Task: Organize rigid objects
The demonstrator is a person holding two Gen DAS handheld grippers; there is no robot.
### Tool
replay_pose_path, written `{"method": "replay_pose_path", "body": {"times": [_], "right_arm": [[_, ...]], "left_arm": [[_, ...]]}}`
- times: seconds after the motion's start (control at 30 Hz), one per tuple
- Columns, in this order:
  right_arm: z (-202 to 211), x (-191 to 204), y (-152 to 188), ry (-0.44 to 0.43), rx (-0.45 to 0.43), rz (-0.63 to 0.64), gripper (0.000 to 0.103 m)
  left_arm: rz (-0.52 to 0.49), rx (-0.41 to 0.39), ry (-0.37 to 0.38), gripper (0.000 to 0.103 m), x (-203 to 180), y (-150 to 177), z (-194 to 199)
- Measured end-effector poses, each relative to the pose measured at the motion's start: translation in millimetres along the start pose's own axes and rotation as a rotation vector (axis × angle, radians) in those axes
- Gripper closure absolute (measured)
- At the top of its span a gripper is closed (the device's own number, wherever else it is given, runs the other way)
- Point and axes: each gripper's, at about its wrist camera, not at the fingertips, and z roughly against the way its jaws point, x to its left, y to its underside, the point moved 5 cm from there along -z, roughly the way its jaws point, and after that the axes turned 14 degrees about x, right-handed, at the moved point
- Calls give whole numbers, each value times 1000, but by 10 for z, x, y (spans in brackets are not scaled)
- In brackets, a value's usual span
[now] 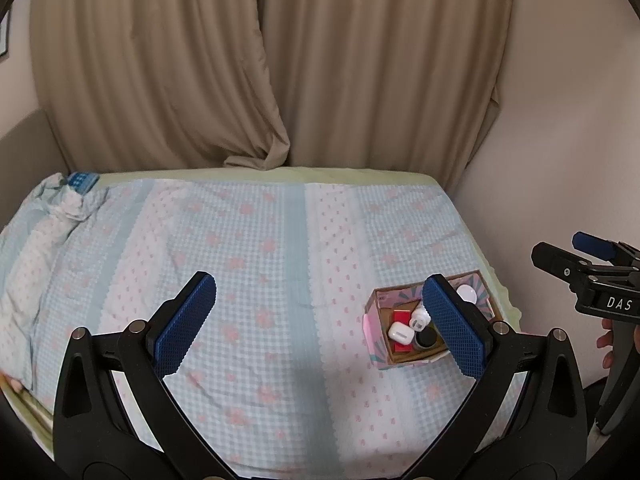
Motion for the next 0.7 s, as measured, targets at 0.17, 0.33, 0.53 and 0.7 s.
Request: {"method": "replay_pose_path", "body": {"times": [0.17, 0.33, 0.53, 0.7], "right_arm": [[21, -2, -1, 1, -8, -2, 0], [39, 0, 4, 1, -15, -4, 0], [74, -2, 9, 3, -25, -1, 0], [81, -9, -3, 4, -27, -1, 0]], "left_arm": [[-10, -12, -4, 0, -21, -13, 43], [-13, -16, -5, 0, -29, -18, 60], [-13, -20, -10, 0, -29, -10, 77], [-17, -44, -32, 0, -37, -19, 113]]}}
